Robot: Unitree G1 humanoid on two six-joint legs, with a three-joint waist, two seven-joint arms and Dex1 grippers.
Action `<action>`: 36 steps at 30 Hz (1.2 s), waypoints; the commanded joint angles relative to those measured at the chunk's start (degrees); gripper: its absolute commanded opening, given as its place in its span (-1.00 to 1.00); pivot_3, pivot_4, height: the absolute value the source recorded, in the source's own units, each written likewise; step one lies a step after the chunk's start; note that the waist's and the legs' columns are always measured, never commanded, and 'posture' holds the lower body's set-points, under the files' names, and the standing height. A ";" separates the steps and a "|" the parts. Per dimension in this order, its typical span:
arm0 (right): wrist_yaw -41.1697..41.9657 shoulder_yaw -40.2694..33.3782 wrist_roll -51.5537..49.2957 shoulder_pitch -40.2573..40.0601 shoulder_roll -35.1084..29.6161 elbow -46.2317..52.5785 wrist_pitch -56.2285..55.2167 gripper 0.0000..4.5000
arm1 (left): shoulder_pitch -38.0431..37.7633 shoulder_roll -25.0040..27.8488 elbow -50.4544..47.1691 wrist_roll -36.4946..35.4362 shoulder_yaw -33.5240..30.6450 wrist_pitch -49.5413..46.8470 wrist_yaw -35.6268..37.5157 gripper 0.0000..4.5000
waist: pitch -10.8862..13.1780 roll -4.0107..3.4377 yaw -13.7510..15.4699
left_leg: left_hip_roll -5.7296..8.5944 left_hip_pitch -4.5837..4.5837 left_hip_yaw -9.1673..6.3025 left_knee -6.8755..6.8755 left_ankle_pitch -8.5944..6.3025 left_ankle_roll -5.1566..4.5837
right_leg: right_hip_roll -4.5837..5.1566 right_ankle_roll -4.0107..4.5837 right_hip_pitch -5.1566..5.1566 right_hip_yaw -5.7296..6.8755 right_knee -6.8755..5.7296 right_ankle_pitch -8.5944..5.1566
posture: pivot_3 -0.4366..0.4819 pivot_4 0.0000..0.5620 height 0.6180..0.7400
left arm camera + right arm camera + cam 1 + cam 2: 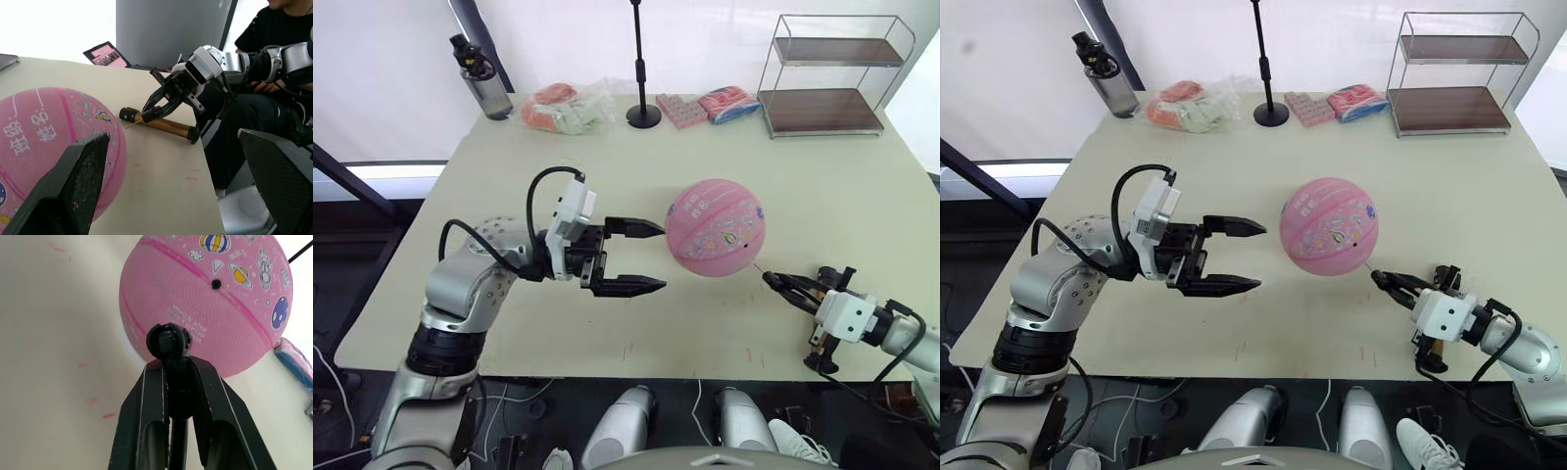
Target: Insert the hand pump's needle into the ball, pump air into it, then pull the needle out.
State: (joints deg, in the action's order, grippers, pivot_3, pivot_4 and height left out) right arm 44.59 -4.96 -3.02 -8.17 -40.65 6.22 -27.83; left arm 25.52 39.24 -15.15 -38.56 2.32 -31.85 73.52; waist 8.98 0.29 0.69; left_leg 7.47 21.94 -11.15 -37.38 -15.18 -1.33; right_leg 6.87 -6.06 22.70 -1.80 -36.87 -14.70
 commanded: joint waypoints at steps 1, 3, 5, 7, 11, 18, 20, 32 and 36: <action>0.39 -0.50 -1.35 0.27 -0.72 0.10 -1.44 -0.95 | -0.15 1.02 -1.61 -1.03 -1.47 0.48 0.52 1.00 | 0.00 0.00 0.01 | 0.00 0.00 -0.01 0.00 0.00 0.00 | 0.00 0.00 0.00 0.00 0.00 0.00 | -0.05 -0.47 0.93; 0.79 -0.85 -1.88 0.26 -1.05 -0.64 -1.75 -0.95 | -0.17 1.14 -1.36 -0.68 -1.34 0.81 0.65 1.00 | 0.00 0.00 0.00 | 0.00 0.00 -0.01 0.00 0.00 0.00 | -0.01 0.01 0.00 0.00 0.00 0.01 | -0.05 -0.47 0.93; 1.09 -1.35 -2.31 0.18 -1.48 -1.53 -2.17 -0.95 | -0.18 1.18 -1.27 -0.59 -1.26 0.98 0.68 1.00 | 0.00 0.00 0.01 | 0.00 0.00 0.00 0.00 0.00 0.00 | -0.01 0.02 0.00 0.00 0.00 0.01 | -0.05 -0.47 0.93; 1.75 -1.98 -3.02 -0.03 -2.35 -2.74 -2.90 -0.95 | -0.25 1.19 -1.52 -0.88 -1.32 0.87 0.60 1.00 | 0.00 0.00 0.00 | 0.00 0.00 0.00 0.00 0.00 0.00 | -0.01 0.02 -0.01 0.00 0.00 0.01 | -0.05 -0.47 0.93; 4.67 -3.00 -6.64 -1.45 -4.57 -3.37 -2.79 -0.95 | -0.87 1.22 -2.39 -1.29 -1.44 0.64 0.39 1.00 | 0.00 0.00 0.00 | -0.01 0.00 0.01 0.00 0.00 0.00 | 0.00 0.02 -0.01 0.00 0.00 0.01 | -0.05 -0.47 0.93; 12.07 -4.53 -14.03 -5.87 -10.49 0.88 3.70 0.60 | -1.68 1.18 -2.59 -1.14 -1.34 0.97 0.42 1.00 | 0.02 -0.02 -0.06 | -0.02 -0.01 0.04 -0.01 0.00 0.00 | 0.00 0.02 -0.01 -0.02 0.00 0.01 | -0.05 -0.47 0.93; 13.07 -5.53 -14.44 -6.36 -11.61 0.73 4.80 0.98 | -1.72 1.03 -2.39 -1.01 -1.26 1.15 0.42 1.00 | 0.03 -0.02 -0.03 | -0.05 -0.02 0.06 -0.01 0.00 0.00 | -0.02 0.04 -0.01 -0.02 0.00 0.03 | -0.05 -0.47 0.93; 18.74 -10.17 -16.48 -12.31 -16.80 5.07 15.11 0.98 | -2.34 0.10 -1.74 -0.29 -0.29 2.56 0.41 1.00 | 0.03 -0.02 0.11 | -0.07 -0.01 0.07 -0.02 0.00 0.00 | -0.01 0.05 -0.01 -0.01 0.00 0.04 | -0.05 -0.47 0.93; 20.57 -10.81 -14.92 -14.66 -19.06 6.79 19.00 0.98 | -2.12 -0.23 -1.35 -0.11 -0.06 2.85 0.62 1.00 | 0.03 -0.02 0.10 | -0.07 -0.01 0.09 -0.03 0.00 0.00 | 0.00 0.05 -0.01 -0.01 -0.01 0.04 | -0.05 -0.47 0.93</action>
State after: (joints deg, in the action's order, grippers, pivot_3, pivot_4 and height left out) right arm 64.22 -13.77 -18.01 -22.35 -58.76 11.11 -9.99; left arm 23.32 38.95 -15.64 -38.44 2.63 -29.87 73.66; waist 9.01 0.27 0.79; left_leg 7.40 21.92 -11.06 -37.42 -15.18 -1.33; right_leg 6.87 -6.01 22.68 -1.81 -36.88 -14.66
